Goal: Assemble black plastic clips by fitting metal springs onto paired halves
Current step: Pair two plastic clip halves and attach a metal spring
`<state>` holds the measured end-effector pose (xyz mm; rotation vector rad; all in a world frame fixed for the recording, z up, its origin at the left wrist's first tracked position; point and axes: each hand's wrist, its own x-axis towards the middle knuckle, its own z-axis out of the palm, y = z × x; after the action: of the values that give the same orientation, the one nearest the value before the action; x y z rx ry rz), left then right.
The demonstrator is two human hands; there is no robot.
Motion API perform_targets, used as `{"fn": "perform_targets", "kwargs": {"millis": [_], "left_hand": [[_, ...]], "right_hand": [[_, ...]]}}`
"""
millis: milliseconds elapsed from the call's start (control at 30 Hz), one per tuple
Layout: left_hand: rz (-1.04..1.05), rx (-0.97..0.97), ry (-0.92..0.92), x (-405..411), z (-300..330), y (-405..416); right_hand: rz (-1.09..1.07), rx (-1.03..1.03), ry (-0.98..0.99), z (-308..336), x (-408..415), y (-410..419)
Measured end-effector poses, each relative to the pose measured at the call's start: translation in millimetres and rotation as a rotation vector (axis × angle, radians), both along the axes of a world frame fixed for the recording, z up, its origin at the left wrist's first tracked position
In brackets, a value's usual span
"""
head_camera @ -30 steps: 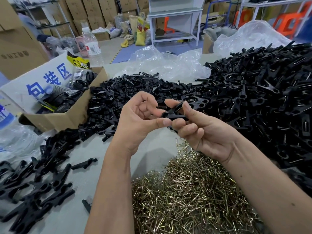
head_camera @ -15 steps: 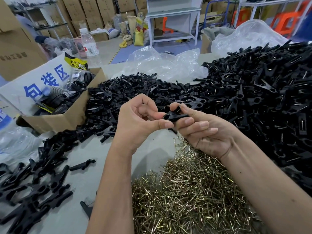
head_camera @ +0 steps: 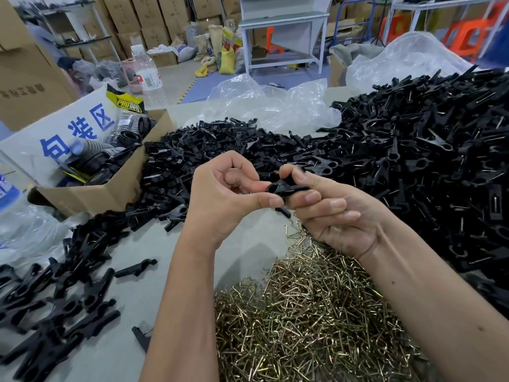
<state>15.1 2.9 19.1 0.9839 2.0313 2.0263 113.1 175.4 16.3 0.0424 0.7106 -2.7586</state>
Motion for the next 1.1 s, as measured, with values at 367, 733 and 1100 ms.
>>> {"fn": "perform_targets", "kwargs": {"millis": [367, 733, 1100], "left_hand": [[0.467, -0.412, 0.099, -24, -7, -28], [0.395, -0.888, -0.061, -24, -15, -24], [0.362, -0.597, 0.005, -22, -24, -7]], "right_hand": [[-0.654, 0.784, 0.130, 6, -4, 9], [-0.526, 2.521, 0.518, -20, -4, -22], [-0.461, 2.287, 0.359, -28, -6, -22]]}}
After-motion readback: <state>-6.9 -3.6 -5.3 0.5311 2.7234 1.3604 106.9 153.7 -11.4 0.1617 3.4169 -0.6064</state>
